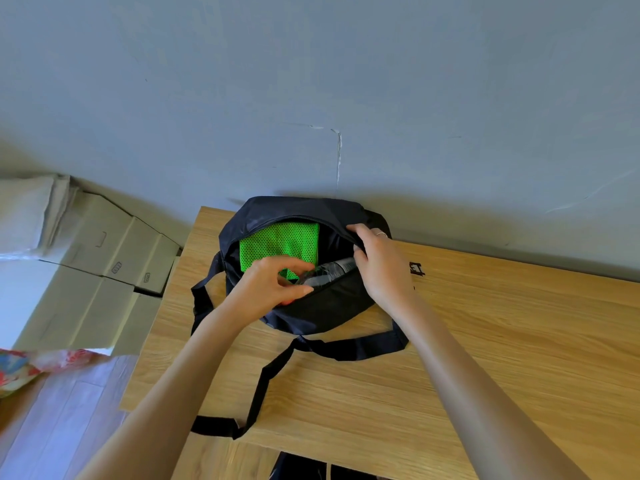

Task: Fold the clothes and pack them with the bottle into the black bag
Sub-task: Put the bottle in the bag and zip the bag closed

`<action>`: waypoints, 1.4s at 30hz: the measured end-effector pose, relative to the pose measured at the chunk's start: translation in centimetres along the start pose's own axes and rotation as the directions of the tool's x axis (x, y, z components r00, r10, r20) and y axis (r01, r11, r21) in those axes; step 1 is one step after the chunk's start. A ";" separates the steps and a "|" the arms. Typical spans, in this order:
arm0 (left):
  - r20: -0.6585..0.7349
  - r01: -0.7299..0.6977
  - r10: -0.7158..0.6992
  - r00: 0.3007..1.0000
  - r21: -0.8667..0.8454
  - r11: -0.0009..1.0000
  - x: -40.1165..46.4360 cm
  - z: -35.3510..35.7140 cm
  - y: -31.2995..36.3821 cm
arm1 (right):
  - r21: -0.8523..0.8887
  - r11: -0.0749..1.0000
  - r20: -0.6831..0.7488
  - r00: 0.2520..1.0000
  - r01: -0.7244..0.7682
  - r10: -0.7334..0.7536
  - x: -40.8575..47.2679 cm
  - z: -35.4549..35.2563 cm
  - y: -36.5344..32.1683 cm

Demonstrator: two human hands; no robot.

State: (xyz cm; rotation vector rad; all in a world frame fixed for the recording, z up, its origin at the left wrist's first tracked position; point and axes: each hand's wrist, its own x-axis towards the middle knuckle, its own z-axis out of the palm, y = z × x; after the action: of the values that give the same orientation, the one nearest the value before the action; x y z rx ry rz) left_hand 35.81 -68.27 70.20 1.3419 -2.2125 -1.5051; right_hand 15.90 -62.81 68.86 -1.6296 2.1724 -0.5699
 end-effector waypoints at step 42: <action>-0.051 -0.404 0.446 0.894 0.341 0.849 3.8 -0.7 -2.7 | -0.269 0.884 0.105 0.924 0.383 -0.368 -1.8 0.3 4.2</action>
State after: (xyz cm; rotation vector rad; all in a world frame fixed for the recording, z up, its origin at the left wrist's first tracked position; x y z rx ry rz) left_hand 35.55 -71.83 67.09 0.8867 -2.5283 -0.9039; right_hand 13.08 -60.07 66.49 -2.2216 1.9788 -0.3178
